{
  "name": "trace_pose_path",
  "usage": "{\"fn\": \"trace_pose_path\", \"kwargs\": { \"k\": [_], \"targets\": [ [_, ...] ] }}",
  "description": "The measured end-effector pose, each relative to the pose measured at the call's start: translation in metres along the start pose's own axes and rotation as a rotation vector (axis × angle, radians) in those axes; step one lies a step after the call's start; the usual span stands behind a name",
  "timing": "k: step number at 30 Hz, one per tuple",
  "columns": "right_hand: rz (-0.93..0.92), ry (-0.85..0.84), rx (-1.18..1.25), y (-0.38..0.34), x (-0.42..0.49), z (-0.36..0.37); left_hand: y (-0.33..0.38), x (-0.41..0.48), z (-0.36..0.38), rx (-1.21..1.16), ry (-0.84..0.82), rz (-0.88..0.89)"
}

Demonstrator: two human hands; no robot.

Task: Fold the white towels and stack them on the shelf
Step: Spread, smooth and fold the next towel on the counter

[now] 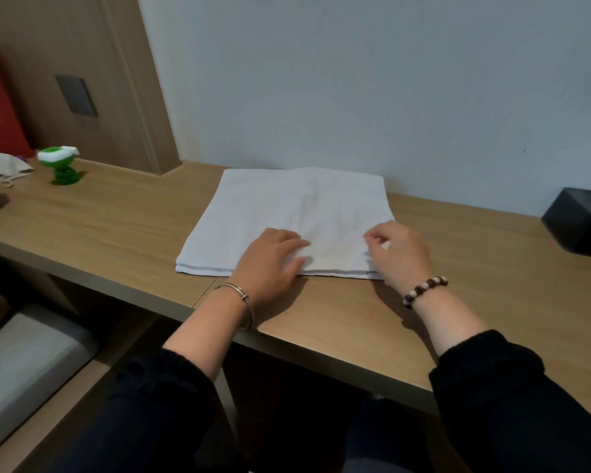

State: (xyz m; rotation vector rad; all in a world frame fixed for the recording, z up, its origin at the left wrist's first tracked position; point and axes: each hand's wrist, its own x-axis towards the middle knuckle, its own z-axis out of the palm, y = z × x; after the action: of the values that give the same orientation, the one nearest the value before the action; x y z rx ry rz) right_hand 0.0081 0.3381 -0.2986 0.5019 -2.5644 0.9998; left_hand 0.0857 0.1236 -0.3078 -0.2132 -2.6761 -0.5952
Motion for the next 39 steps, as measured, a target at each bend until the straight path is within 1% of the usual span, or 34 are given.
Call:
{"fn": "trace_pose_path", "kwargs": {
  "k": [1,2,4,6,8,13,16,24,28,33,39],
  "targets": [
    [0.072,0.054,-0.123,0.007,0.004,-0.007,0.004,0.003,0.006,0.0,-0.057,0.027],
    [0.158,0.061,-0.239,0.014,0.007,-0.013,0.005,0.004,0.011,0.013,-0.109,0.04],
    [0.32,-0.059,-0.419,0.028,0.009,-0.022,0.004,0.003,0.02,0.06,-0.181,0.033],
    [0.394,-0.223,-0.489,0.035,0.011,-0.027,0.0,0.002,0.025,0.103,-0.209,0.027],
    [0.414,-0.316,-0.445,0.036,0.012,-0.029,0.0,0.002,0.026,0.114,-0.212,0.02],
    [0.467,-0.36,-0.249,0.03,0.015,-0.037,-0.001,0.002,0.027,0.128,-0.206,-0.003],
    [0.498,-0.411,-0.179,0.029,0.015,-0.044,-0.001,0.002,0.027,0.113,-0.205,-0.011],
    [0.574,-0.414,0.044,0.032,0.019,-0.046,-0.001,0.003,0.028,0.095,-0.206,-0.033],
    [0.56,-0.43,-0.109,0.03,0.017,-0.045,0.001,0.002,0.027,0.094,-0.216,-0.044],
    [0.522,-0.43,-0.153,0.029,0.013,-0.045,0.003,0.001,0.024,0.091,-0.21,-0.044],
    [0.456,-0.451,-0.227,0.028,0.013,-0.041,0.004,0.004,0.02,0.03,-0.038,-0.039]
  ]
}}
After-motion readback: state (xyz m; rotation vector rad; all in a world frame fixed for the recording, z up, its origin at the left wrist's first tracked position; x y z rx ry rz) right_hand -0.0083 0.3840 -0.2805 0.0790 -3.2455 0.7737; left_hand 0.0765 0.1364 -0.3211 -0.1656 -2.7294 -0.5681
